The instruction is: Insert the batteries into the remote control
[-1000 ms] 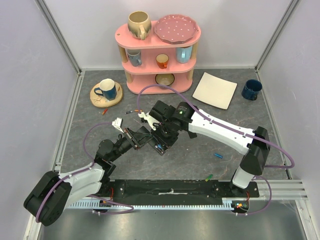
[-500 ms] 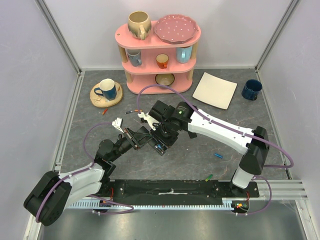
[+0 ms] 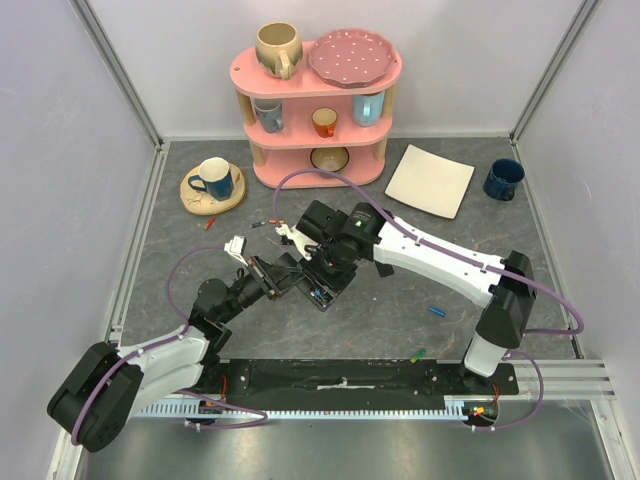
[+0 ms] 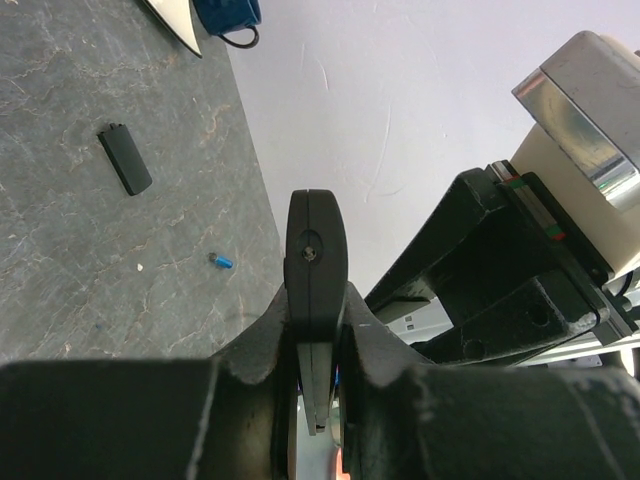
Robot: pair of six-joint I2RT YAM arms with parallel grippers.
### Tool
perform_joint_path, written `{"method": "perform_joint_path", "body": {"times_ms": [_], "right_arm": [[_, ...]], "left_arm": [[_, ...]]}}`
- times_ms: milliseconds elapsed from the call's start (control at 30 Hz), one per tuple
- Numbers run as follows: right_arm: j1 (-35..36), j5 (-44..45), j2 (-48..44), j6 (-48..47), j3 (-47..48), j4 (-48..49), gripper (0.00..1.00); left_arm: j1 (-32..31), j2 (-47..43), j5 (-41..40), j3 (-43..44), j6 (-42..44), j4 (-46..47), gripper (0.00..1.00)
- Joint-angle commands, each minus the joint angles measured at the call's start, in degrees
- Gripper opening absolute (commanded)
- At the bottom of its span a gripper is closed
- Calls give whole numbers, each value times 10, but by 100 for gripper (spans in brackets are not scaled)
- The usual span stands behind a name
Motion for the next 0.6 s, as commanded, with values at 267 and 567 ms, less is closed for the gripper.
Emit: {"method": "perform_joint_path", "body": {"times_ms": [267,567], "right_arm": [[-6,11,14,-9,36,-4,39],[-6,13,29,-8,62,-2,40]], "left_arm": [[-4,0,25,-27,6,43,2],[-4,0,27,-28,6,45,2]]}}
